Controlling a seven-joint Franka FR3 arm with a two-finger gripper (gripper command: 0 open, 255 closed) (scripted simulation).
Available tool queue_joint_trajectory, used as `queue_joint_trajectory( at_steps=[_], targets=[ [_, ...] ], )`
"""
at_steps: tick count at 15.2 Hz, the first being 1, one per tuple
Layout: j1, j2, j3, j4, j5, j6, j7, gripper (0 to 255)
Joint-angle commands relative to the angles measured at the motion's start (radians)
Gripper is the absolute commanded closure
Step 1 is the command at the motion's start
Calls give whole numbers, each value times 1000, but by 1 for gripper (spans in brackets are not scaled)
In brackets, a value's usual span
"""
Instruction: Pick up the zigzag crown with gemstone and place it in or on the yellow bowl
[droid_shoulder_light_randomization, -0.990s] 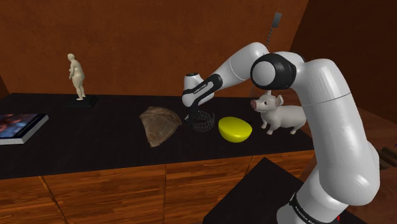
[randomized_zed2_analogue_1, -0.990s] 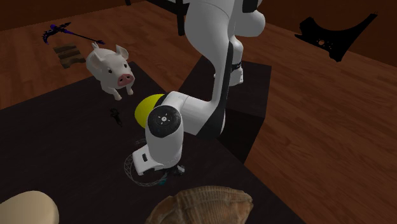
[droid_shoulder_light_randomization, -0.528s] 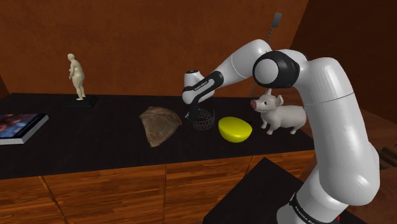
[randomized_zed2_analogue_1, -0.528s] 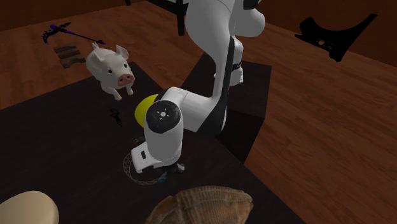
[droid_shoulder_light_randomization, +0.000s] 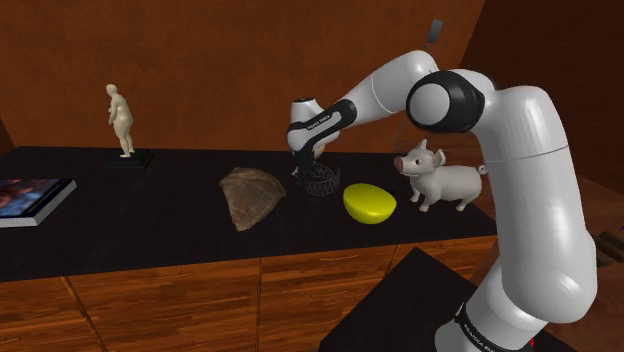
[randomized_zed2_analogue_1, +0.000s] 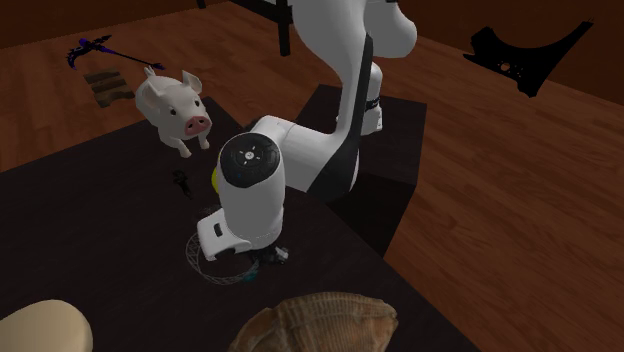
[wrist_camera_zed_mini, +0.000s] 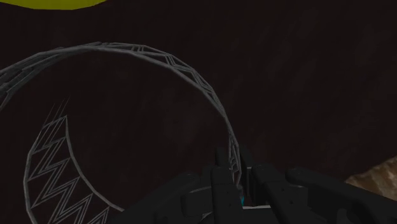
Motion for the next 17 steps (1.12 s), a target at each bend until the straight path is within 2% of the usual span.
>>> queue_joint_trajectory(
  at_steps=[1, 17],
  targets=[
    [1, -18, 0, 2, 1, -20, -2, 255],
    [3, -123, 2, 60, 7, -182, -25, 255]
  ],
)
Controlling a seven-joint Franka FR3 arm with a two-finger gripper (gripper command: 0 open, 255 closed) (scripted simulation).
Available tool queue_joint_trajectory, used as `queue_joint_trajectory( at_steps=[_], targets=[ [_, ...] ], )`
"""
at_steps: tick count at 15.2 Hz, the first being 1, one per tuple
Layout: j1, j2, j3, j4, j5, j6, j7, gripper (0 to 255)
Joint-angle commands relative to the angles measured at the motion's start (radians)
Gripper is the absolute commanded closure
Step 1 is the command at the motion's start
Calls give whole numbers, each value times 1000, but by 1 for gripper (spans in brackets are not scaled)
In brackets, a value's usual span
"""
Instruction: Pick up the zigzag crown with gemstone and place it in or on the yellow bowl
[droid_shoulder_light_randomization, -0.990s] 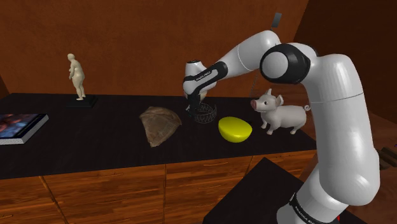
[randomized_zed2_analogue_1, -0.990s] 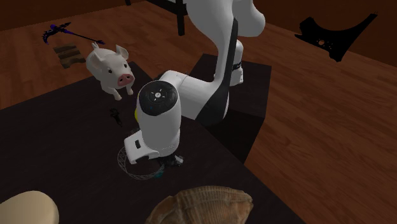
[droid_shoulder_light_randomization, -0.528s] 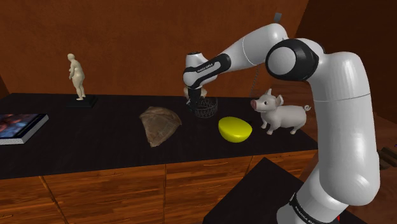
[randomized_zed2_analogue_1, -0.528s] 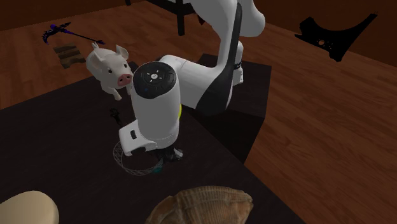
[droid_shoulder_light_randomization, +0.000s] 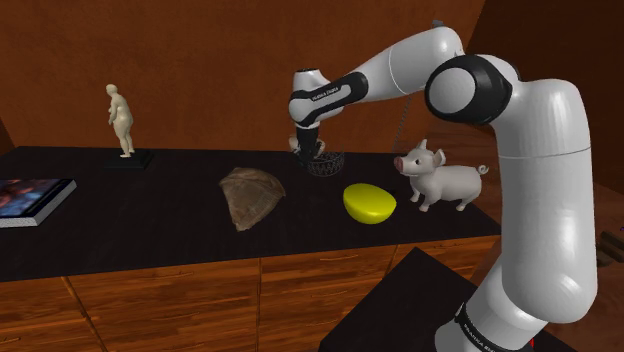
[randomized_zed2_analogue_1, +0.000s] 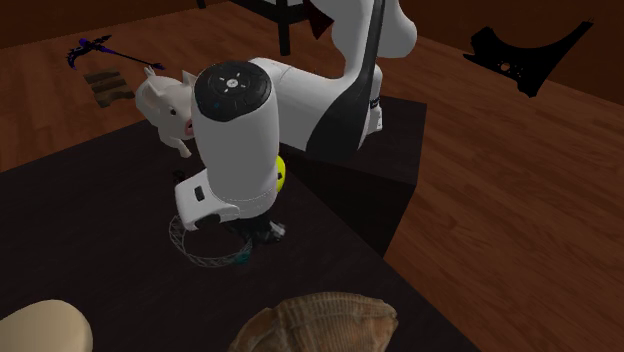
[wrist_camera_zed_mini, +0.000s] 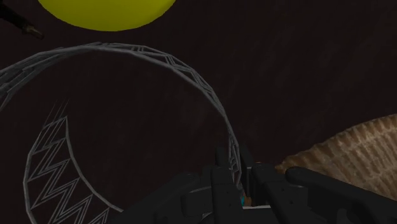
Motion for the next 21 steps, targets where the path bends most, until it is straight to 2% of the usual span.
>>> queue_joint_trajectory(
  at_steps=[1, 4, 11, 21],
  targets=[
    [0, -13, 0, 12, 1, -25, -3, 255],
    [1, -25, 0, 27, 2, -52, -7, 255],
    [-31, -279, -24, -360, -22, 88, -38, 255],
    [-92, -610, -84, -790, -84, 202, -107, 255]
  ],
)
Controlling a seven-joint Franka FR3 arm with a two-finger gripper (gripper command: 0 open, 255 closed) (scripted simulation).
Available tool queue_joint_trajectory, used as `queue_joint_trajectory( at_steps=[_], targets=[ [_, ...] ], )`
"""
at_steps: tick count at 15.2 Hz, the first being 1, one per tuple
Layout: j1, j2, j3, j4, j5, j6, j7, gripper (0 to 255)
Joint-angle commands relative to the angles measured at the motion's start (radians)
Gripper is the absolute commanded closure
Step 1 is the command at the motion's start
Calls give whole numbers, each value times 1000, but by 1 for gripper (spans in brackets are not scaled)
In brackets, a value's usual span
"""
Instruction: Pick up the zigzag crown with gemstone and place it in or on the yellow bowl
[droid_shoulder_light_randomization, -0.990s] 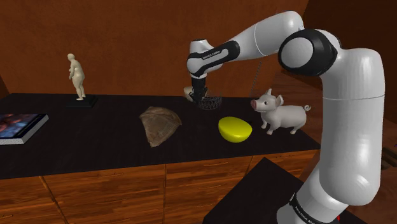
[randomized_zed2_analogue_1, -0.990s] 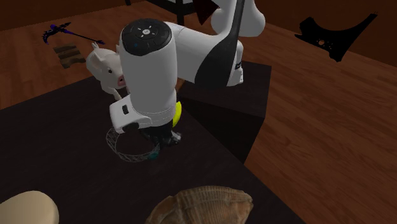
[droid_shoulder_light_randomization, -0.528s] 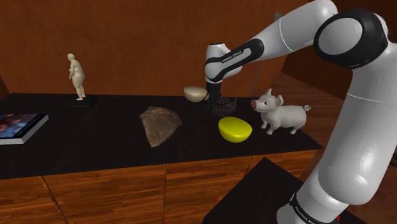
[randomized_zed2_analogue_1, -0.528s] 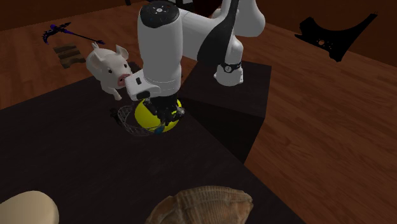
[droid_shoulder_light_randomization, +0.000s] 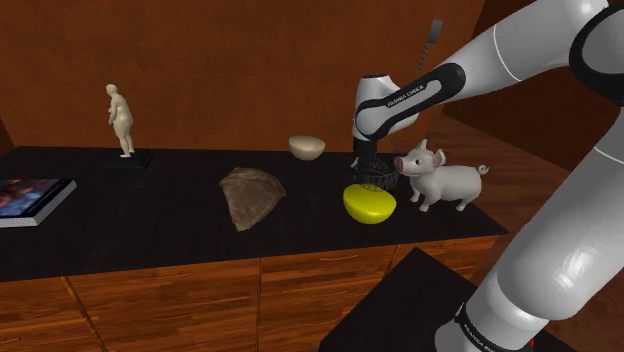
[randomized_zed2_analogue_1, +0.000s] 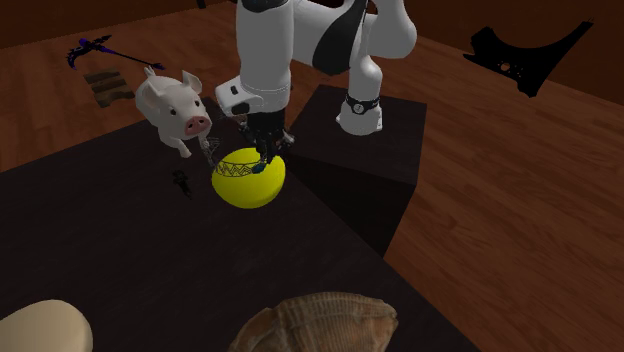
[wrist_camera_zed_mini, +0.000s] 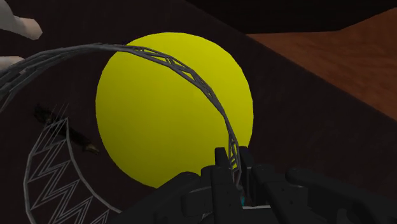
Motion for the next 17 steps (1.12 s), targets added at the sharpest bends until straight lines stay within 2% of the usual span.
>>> queue_joint_trajectory(
  at_steps=[1, 12, 17],
  targets=[
    [-12, -30, -12, -50, -10, 23, -14, 255],
    [-16, 76, -17, -99, -23, 177, 10, 255],
    [-16, 83, -17, -100, -24, 185, 11, 255]
  ],
)
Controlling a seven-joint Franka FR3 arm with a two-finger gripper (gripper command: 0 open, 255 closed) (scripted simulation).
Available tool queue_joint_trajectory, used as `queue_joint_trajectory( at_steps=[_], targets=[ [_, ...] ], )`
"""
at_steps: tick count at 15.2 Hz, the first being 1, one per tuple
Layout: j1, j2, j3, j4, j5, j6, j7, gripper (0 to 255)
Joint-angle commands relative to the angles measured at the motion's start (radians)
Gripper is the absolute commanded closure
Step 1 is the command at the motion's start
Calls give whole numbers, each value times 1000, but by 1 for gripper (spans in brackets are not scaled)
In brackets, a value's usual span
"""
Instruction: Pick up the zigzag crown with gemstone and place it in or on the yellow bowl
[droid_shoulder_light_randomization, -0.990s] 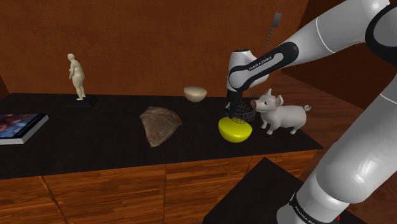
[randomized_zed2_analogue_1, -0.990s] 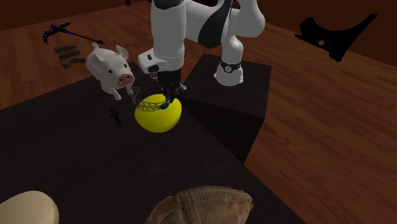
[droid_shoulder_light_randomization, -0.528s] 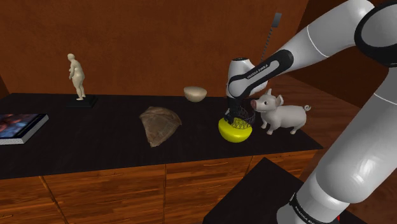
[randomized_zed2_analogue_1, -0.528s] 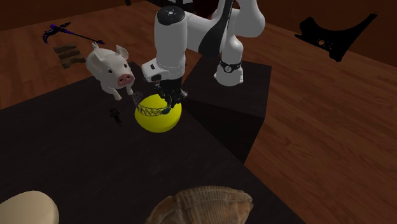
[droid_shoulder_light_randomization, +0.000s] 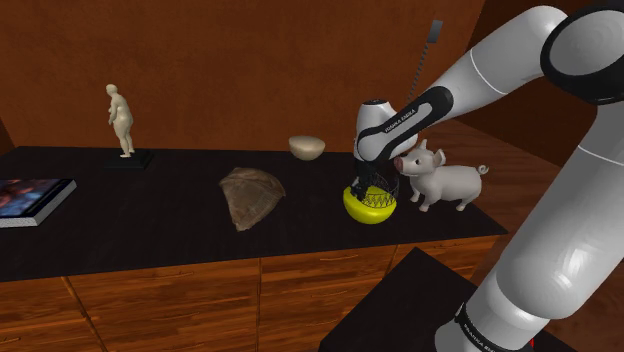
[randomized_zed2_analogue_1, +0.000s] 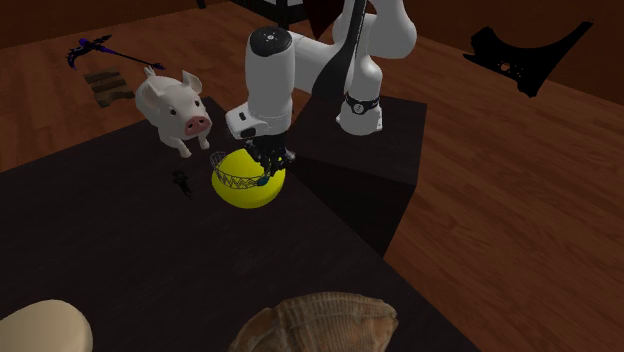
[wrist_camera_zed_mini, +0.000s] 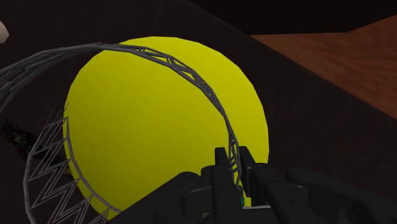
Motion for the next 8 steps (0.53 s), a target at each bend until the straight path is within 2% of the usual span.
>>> queue_joint_trajectory(
  at_steps=[1, 3, 4, 8],
  targets=[
    [0, 0, 0, 0, 0, 1, 0, 255],
    [0, 0, 0, 0, 0, 1, 0, 255],
    [0, 1, 0, 0, 0, 1, 0, 0],
    [0, 1, 0, 0, 0, 1, 0, 0]
  ],
)
